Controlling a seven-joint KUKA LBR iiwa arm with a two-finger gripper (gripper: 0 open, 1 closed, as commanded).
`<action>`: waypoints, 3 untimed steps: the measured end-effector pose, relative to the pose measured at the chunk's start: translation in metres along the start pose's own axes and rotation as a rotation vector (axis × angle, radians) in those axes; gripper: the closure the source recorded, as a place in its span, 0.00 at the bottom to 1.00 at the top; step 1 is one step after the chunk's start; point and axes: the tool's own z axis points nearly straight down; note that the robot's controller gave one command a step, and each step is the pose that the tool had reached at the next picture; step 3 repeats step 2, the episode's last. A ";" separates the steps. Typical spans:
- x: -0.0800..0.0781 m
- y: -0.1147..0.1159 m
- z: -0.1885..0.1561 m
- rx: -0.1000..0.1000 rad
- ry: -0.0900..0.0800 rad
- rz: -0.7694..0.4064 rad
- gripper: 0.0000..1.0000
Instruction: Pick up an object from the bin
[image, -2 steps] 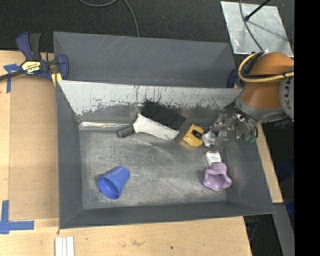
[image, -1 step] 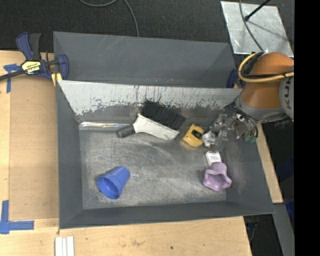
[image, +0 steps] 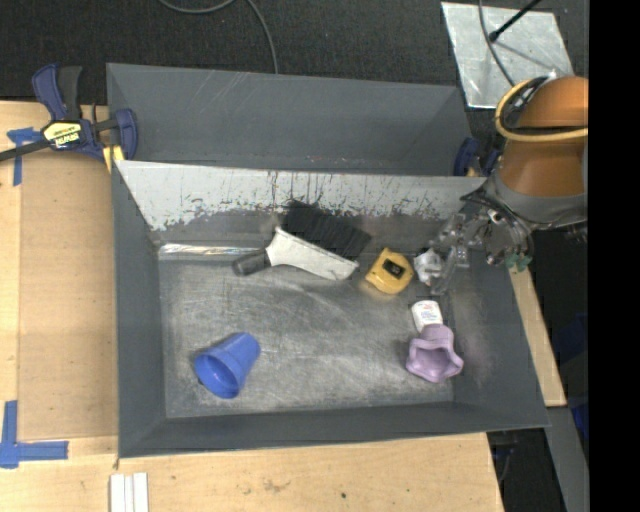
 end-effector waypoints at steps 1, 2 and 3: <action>-0.004 0.001 -0.078 0.001 -0.004 -0.023 1.00; -0.009 0.002 -0.060 0.001 -0.020 0.002 1.00; -0.009 0.002 -0.060 0.001 -0.020 0.002 1.00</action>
Offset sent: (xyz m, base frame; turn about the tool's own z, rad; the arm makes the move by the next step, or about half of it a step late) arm 0.0077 0.0062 -0.0574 0.0655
